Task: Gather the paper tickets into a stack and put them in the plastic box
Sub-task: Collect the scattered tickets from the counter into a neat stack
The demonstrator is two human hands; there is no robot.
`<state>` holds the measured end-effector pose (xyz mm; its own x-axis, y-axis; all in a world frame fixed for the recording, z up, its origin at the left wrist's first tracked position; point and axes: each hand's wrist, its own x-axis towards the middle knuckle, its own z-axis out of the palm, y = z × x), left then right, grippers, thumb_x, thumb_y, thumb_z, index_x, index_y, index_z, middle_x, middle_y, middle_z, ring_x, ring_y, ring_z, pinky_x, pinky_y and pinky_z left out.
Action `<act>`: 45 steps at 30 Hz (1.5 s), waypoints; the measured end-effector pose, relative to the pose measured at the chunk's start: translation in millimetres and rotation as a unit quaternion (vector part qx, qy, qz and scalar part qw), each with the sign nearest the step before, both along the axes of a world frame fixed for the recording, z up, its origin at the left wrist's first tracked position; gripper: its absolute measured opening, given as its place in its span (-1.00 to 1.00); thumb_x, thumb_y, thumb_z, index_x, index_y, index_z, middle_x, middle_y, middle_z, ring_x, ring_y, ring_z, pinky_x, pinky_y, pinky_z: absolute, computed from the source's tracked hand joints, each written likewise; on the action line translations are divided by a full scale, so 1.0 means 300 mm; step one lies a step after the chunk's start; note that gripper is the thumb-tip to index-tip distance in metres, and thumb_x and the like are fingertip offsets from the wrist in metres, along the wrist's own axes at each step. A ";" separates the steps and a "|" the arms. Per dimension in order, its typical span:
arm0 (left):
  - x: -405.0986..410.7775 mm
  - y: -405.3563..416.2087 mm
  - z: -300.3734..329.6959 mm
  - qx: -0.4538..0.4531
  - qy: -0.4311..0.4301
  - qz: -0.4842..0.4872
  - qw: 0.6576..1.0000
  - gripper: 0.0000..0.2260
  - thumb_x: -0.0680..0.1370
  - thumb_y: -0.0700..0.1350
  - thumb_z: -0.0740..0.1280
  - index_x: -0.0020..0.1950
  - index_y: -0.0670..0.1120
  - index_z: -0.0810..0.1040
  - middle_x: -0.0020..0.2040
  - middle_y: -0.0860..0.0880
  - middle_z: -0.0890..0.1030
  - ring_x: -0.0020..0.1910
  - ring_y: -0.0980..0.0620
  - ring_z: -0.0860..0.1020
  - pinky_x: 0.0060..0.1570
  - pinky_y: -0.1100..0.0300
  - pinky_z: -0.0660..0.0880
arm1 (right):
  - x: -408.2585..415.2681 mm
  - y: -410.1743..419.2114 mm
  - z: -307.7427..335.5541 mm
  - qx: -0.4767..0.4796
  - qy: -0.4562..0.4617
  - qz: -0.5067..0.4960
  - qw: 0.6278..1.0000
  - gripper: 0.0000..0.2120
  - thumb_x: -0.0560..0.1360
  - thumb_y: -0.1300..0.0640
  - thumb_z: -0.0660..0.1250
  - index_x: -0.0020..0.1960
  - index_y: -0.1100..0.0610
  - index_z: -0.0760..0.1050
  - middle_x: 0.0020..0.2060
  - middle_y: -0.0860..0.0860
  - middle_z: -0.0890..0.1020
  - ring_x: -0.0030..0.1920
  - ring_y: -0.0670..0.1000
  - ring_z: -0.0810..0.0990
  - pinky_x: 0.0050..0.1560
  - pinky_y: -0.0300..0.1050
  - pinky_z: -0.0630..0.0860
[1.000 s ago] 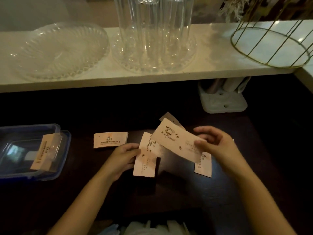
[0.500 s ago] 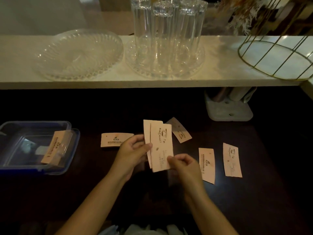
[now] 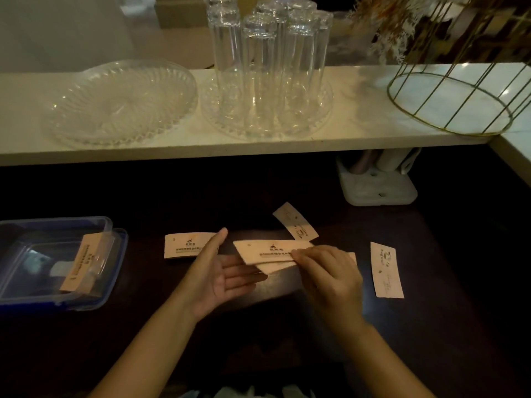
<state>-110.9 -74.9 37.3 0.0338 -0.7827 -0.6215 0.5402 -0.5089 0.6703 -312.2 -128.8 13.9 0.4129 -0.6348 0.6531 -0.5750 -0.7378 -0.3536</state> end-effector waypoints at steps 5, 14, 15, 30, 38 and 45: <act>-0.023 0.002 -0.012 -0.033 -0.072 0.025 0.997 -0.79 0.41 -0.21 0.35 0.04 -0.16 0.57 -0.16 -0.08 0.73 -0.15 0.01 0.68 -0.33 0.26 0.57 | -0.005 -0.012 -0.031 -0.082 0.032 0.003 0.996 -0.83 0.41 0.13 0.39 -0.03 0.14 0.63 -0.07 0.10 0.71 0.06 0.02 0.53 0.06 -0.06 0.36; 0.003 0.021 -0.060 -0.056 -0.244 0.013 0.968 -0.76 0.42 -0.30 0.36 0.00 -0.03 0.61 -0.12 0.01 0.72 -0.08 0.06 0.66 -0.25 0.30 0.58 | 0.003 -0.033 -0.024 0.593 -0.257 0.024 0.763 -0.80 0.50 0.24 0.27 0.04 0.00 0.50 -0.09 0.00 0.65 -0.17 -0.18 0.66 -0.31 -0.33 0.58; 0.003 0.020 -0.067 -0.047 -0.218 0.025 0.975 -0.76 0.42 -0.28 0.37 0.03 -0.04 0.59 -0.10 -0.01 0.72 -0.07 0.05 0.66 -0.24 0.28 0.58 | 0.008 -0.038 -0.031 0.593 -0.249 0.018 0.766 -0.84 0.48 0.26 0.29 -0.02 0.03 0.52 -0.16 -0.01 0.67 -0.20 -0.17 0.67 -0.34 -0.35 0.57; 0.054 0.062 -0.174 0.068 -0.088 0.177 0.978 -0.82 0.48 -0.24 0.30 0.07 -0.21 0.53 -0.03 -0.21 0.65 -0.02 -0.10 0.61 -0.06 0.07 0.51 | 0.050 -0.349 -0.247 0.444 0.083 -0.148 0.880 -0.42 0.44 0.04 0.37 0.37 0.19 0.27 0.31 0.22 0.38 0.29 0.22 0.32 0.21 0.08 0.39; 0.087 0.100 -0.192 0.089 -0.101 0.240 0.961 -0.88 0.50 -0.25 0.28 0.00 -0.18 0.55 -0.03 -0.19 0.64 -0.02 -0.07 0.60 -0.09 0.10 0.49 | 0.188 -0.447 -0.332 0.272 0.317 -0.133 0.899 -0.55 0.44 -0.08 0.32 0.18 0.21 0.44 0.10 0.21 0.53 0.10 0.21 0.45 -0.02 0.01 0.41; 0.115 0.082 -0.200 0.074 -0.107 0.250 0.959 -0.84 0.50 -0.24 0.28 0.06 -0.16 0.53 0.00 -0.18 0.63 0.02 -0.05 0.58 0.01 0.07 0.46 | 0.133 -0.334 -0.360 0.214 0.383 -0.069 0.896 -0.62 0.50 0.27 0.15 0.31 0.30 0.28 0.24 0.25 0.47 0.19 0.23 0.46 -0.05 0.02 0.51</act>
